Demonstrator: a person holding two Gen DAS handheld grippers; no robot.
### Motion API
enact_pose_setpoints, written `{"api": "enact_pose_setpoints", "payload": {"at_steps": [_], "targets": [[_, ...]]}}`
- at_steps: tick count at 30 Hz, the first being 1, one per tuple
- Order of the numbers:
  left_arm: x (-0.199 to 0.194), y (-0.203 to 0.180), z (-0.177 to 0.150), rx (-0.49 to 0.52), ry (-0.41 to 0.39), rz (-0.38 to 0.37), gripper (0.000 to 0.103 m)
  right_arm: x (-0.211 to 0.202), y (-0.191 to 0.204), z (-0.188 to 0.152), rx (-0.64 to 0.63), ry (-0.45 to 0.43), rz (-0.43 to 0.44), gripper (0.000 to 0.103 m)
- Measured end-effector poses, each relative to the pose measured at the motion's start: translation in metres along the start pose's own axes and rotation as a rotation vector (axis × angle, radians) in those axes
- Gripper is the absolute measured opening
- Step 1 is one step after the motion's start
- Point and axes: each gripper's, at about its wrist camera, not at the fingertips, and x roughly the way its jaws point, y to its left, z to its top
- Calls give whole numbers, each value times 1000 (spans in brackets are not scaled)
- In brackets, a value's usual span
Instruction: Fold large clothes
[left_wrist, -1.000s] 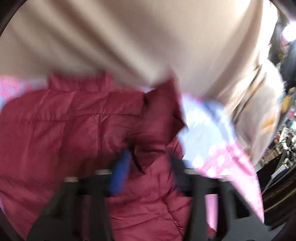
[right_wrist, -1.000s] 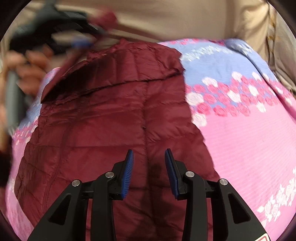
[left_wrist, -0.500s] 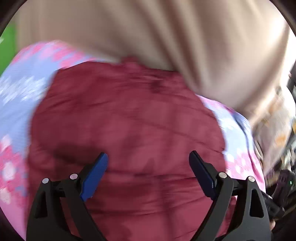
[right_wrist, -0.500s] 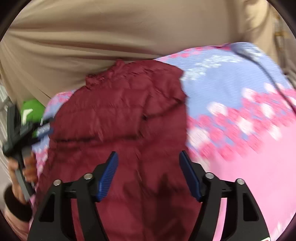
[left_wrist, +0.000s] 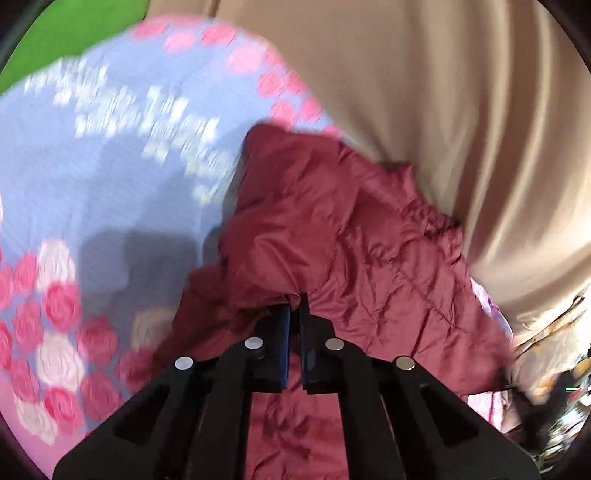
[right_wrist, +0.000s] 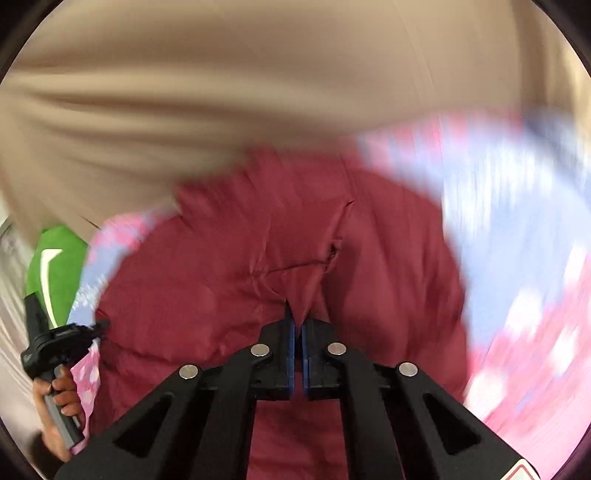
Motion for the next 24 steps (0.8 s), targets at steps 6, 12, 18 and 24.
{"api": "enact_pose_setpoints", "payload": {"at_steps": [6,12,18,24], "targets": [[15,-34,-17,181,-31,108,2,14,-5,25,-48,-93,-118,2],[45,-36,-43,240,-4,184,2,87,-45,-2,70,89,-166,2],[39,-33,-49,233,-7,158,2,94,-74,-19,89,147,-146,1],[7,-18,-61,260,-1,152,4,37,-59,-10,86,31,-237,15]]}}
